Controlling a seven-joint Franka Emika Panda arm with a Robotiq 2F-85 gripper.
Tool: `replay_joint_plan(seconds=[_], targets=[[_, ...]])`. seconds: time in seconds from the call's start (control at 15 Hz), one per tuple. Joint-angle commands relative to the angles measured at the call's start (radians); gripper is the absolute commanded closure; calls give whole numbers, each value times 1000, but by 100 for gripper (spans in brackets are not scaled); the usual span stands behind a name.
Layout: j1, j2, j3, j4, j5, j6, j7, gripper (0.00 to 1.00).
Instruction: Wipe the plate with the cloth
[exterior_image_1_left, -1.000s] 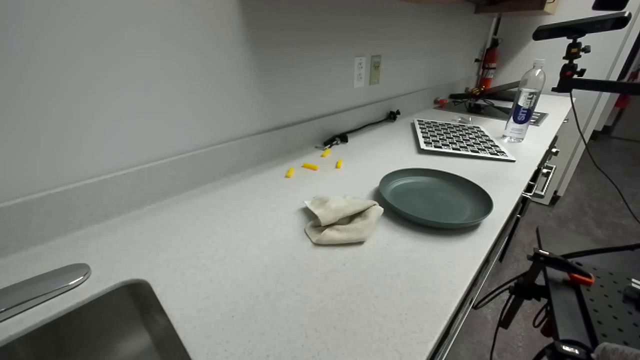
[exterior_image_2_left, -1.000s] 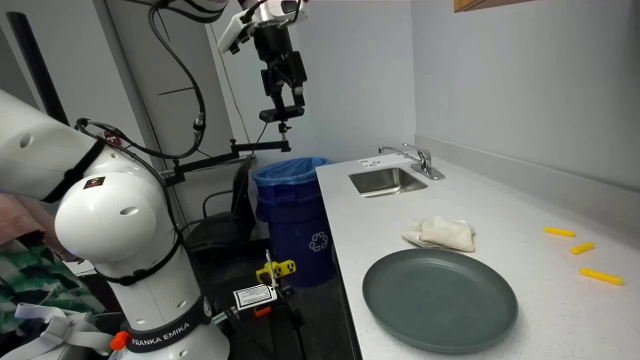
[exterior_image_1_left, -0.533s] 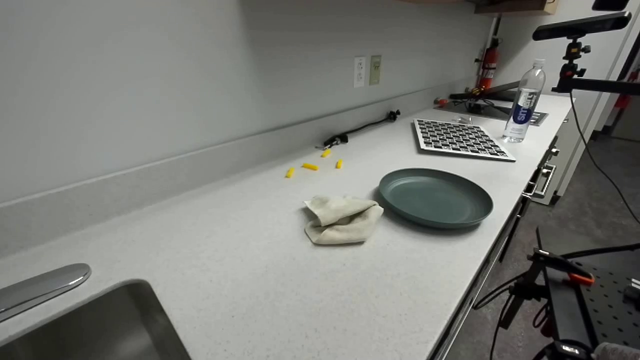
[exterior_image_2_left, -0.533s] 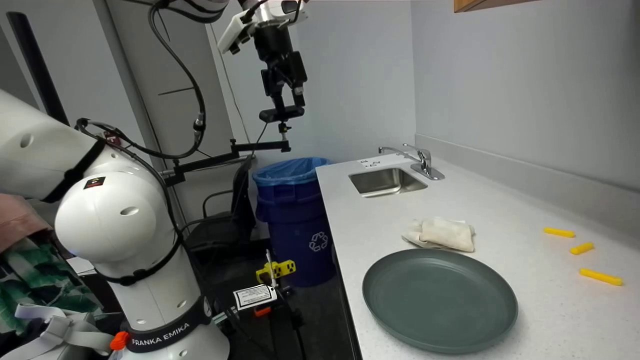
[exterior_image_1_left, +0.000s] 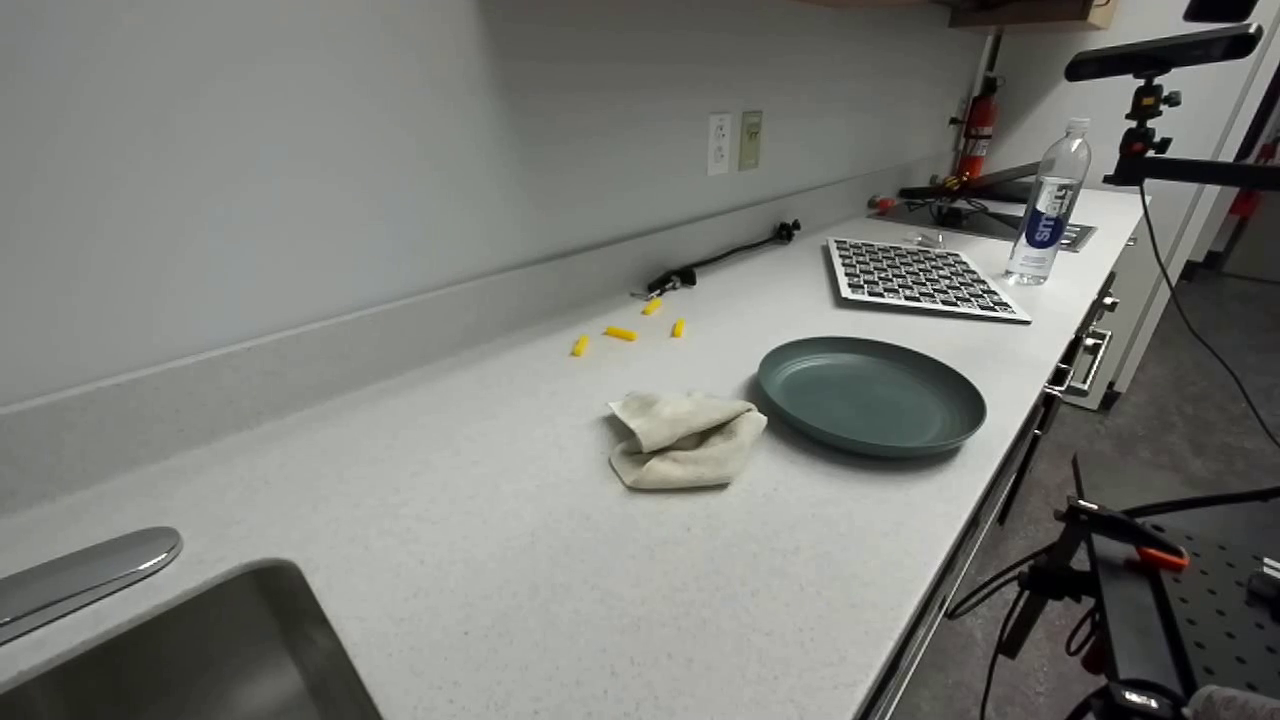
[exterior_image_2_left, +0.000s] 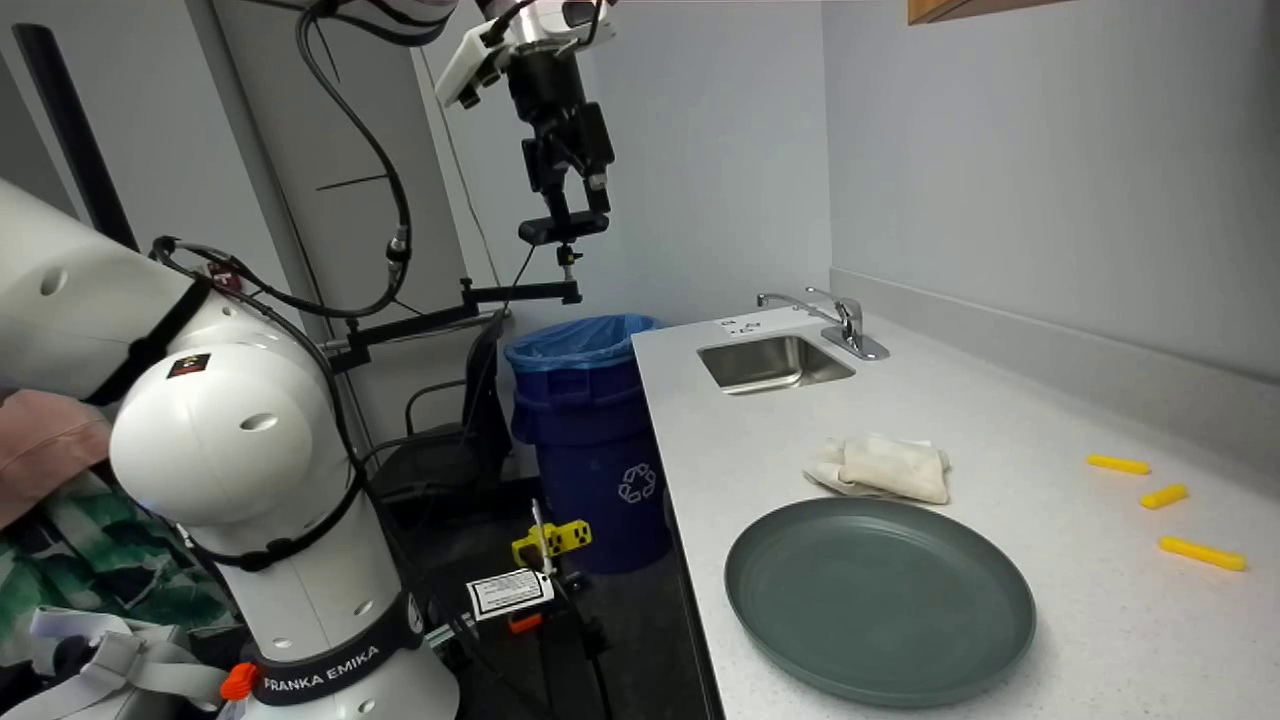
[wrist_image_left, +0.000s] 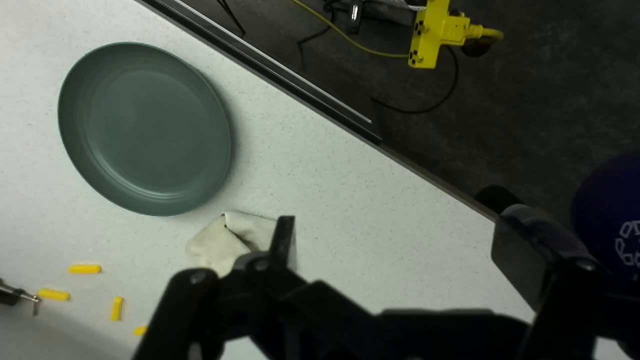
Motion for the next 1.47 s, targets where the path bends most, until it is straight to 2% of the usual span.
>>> replay_joint_plan(seconds=[0.0, 0.47, 1.07, 1.4], targets=[[5, 2, -16, -9, 0, 9, -9, 0], [-9, 27, -51, -61, 6, 81, -10, 0], [-66, 172, -67, -163, -48, 377, 13, 0], [-62, 191, -74, -167, -43, 377, 7, 0]])
